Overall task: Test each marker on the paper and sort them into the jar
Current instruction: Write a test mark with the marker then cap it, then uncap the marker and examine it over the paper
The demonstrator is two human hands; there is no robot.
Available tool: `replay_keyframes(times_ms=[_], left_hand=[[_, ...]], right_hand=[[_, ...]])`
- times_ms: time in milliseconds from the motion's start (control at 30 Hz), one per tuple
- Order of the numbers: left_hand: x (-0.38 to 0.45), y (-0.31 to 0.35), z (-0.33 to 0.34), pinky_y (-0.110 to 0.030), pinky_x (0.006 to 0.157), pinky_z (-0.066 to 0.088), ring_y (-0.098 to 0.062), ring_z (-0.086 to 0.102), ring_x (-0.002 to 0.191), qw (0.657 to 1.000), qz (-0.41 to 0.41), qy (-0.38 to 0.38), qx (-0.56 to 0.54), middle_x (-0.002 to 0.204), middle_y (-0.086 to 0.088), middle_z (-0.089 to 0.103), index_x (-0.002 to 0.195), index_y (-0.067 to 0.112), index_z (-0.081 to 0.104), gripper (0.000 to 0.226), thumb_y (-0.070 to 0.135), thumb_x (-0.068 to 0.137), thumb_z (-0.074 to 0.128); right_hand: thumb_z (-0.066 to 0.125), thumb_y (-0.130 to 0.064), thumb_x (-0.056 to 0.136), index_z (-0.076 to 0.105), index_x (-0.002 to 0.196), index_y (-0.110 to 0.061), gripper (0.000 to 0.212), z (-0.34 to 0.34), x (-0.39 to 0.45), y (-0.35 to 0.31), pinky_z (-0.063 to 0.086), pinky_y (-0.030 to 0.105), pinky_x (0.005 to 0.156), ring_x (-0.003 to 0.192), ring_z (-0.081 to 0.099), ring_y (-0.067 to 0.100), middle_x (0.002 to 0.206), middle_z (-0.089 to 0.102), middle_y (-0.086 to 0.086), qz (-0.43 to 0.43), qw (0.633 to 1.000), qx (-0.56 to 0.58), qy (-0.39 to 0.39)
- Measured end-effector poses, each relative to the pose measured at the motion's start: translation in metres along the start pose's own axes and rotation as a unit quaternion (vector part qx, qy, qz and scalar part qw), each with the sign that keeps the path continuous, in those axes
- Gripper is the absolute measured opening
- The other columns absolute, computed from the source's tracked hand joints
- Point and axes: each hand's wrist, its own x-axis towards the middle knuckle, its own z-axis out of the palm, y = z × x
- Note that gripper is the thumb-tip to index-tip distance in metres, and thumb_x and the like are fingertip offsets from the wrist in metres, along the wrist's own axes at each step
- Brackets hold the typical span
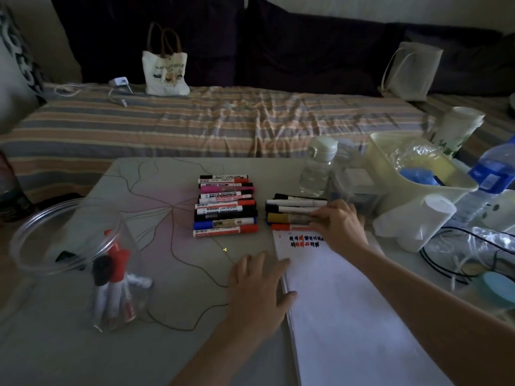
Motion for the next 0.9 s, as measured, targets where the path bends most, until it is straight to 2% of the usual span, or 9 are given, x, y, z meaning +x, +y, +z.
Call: replay_keyframes(times_ms=[67, 133, 200, 300, 433, 500, 600, 800, 900], left_hand=[[-0.001, 0.002, -0.001, -0.052, 0.109, 0.025, -0.039, 0.031, 0.137, 0.999, 0.006, -0.009, 0.032, 0.149, -0.004, 0.038, 0.136, 0.048, 0.040, 0.056, 0.065, 0.084, 0.026], [0.000, 0.004, -0.003, -0.053, 0.113, 0.017, -0.039, 0.021, 0.141, 0.999, 0.013, -0.027, 0.046, 0.154, -0.003, 0.029, 0.137, 0.049, 0.037, 0.058, 0.063, 0.084, 0.018], [-0.002, 0.005, -0.001, -0.050, 0.116, 0.010, -0.036, 0.012, 0.143, 0.999, 0.008, -0.038, 0.035, 0.156, -0.001, 0.021, 0.140, 0.046, 0.035, 0.048, 0.057, 0.093, 0.026], [-0.003, 0.011, -0.005, -0.046, 0.111, 0.023, -0.033, 0.033, 0.134, 0.999, 0.034, 0.027, 0.009, 0.143, -0.002, 0.040, 0.132, 0.037, 0.050, 0.041, 0.047, 0.093, 0.044], [0.000, 0.014, -0.006, -0.031, 0.106, 0.030, -0.020, 0.031, 0.126, 0.999, 0.029, 0.011, -0.040, 0.136, 0.003, 0.041, 0.133, 0.025, 0.050, 0.044, 0.047, 0.096, 0.045], [0.001, 0.016, -0.008, -0.026, 0.103, 0.032, -0.017, 0.031, 0.124, 0.996, 0.015, 0.023, -0.088, 0.132, 0.002, 0.044, 0.128, 0.018, 0.054, 0.042, 0.044, 0.095, 0.050], [0.000, 0.022, -0.011, -0.018, 0.099, 0.028, -0.015, 0.032, 0.126, 0.990, 0.002, 0.005, -0.144, 0.134, 0.002, 0.043, 0.136, 0.016, 0.048, 0.047, 0.038, 0.095, 0.055], [-0.004, 0.025, -0.008, -0.020, 0.106, 0.027, -0.014, 0.028, 0.133, 0.992, 0.007, -0.014, -0.128, 0.142, 0.003, 0.036, 0.139, 0.019, 0.046, 0.054, 0.033, 0.091, 0.063], [-0.003, 0.022, -0.006, -0.017, 0.105, 0.027, -0.012, 0.030, 0.132, 0.990, 0.007, -0.008, -0.139, 0.141, 0.004, 0.037, 0.137, 0.018, 0.050, 0.054, 0.035, 0.088, 0.067]], right_hand=[[0.070, -0.041, 0.085, 0.068, 0.116, -0.030, 0.033, 0.002, -0.004, -0.002, 0.041, 0.047, 0.097, 0.113, 0.043, 0.024, 0.123, 0.052, 0.001, 0.001, 1.000, 0.016, 0.003], [0.072, -0.043, 0.083, 0.067, 0.118, -0.027, 0.038, -0.001, -0.008, -0.004, 0.043, 0.050, 0.095, 0.112, 0.045, 0.026, 0.121, 0.052, 0.002, 0.006, 1.000, 0.026, 0.010], [0.075, -0.041, 0.080, 0.065, 0.121, -0.023, 0.045, -0.009, -0.017, -0.001, 0.046, 0.052, 0.093, 0.111, 0.050, 0.030, 0.119, 0.053, 0.006, 0.006, 0.999, 0.028, 0.015], [0.076, -0.032, 0.081, 0.057, 0.130, -0.018, 0.055, -0.026, -0.039, 0.017, 0.051, 0.053, 0.091, 0.109, 0.055, 0.037, 0.125, 0.051, 0.014, 0.030, 0.999, 0.033, 0.017], [0.073, -0.030, 0.084, 0.035, 0.145, -0.019, 0.072, -0.054, -0.080, 0.038, 0.045, 0.042, 0.095, 0.120, 0.048, 0.040, 0.135, 0.042, 0.023, 0.141, 0.987, 0.035, -0.075], [0.071, -0.031, 0.086, 0.030, 0.147, -0.017, 0.075, -0.064, -0.090, 0.041, 0.043, 0.034, 0.086, 0.120, 0.049, 0.038, 0.137, 0.041, 0.024, 0.207, 0.972, 0.052, -0.102], [0.070, -0.029, 0.087, 0.034, 0.146, -0.012, 0.071, -0.066, -0.090, 0.047, 0.042, 0.027, 0.067, 0.100, 0.056, 0.032, 0.130, 0.051, 0.023, 0.261, 0.957, 0.092, -0.090], [0.072, -0.021, 0.084, 0.045, 0.137, -0.004, 0.062, -0.060, -0.072, 0.046, 0.047, 0.031, 0.081, 0.106, 0.058, 0.033, 0.122, 0.061, 0.019, 0.295, 0.945, 0.110, -0.082], [0.071, -0.019, 0.082, 0.062, 0.118, 0.001, 0.042, -0.057, -0.061, 0.048, 0.054, 0.034, 0.075, 0.092, 0.065, 0.031, 0.104, 0.067, 0.016, 0.319, 0.933, 0.118, -0.118]])
